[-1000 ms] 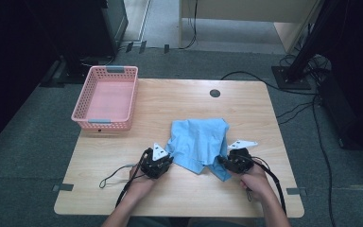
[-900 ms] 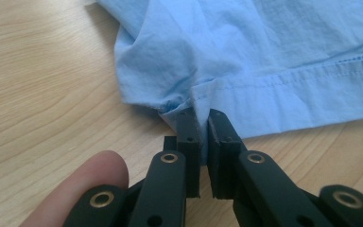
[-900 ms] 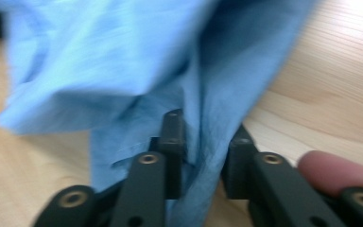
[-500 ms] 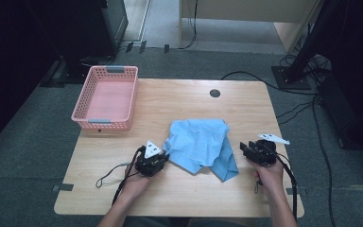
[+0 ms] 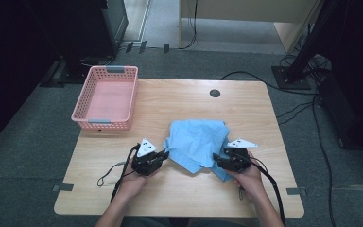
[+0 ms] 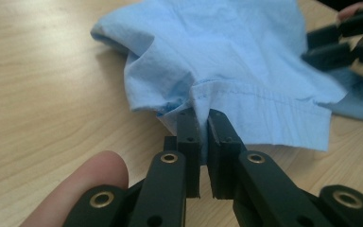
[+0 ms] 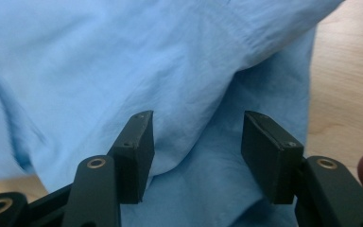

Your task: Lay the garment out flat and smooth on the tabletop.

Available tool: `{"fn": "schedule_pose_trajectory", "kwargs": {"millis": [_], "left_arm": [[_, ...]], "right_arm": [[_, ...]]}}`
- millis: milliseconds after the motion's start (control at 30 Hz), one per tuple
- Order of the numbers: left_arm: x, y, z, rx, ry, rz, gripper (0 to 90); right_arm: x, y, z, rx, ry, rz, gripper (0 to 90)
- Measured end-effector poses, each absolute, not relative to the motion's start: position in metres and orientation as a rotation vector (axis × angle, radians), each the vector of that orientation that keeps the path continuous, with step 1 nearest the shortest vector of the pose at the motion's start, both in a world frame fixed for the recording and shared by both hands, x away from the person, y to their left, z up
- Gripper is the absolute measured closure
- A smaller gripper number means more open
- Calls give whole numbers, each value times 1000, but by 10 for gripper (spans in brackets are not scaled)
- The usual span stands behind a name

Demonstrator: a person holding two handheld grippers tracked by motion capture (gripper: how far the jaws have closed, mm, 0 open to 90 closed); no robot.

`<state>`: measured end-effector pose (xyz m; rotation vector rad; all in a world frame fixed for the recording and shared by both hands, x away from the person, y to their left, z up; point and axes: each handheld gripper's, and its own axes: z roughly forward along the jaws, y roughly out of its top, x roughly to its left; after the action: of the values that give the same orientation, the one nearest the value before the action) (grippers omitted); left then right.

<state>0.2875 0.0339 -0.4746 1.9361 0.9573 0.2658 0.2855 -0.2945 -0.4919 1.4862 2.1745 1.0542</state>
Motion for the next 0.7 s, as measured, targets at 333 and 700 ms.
{"fn": "schedule_pose_trajectory", "kwargs": {"millis": [333, 700], "left_arm": [[287, 44, -463, 1868, 941, 235, 872], [291, 59, -458, 1810, 976, 237, 872]], "right_arm": [[275, -285, -506, 1243, 2280, 1060, 452], [262, -283, -504, 1018, 2459, 1062, 468]]}}
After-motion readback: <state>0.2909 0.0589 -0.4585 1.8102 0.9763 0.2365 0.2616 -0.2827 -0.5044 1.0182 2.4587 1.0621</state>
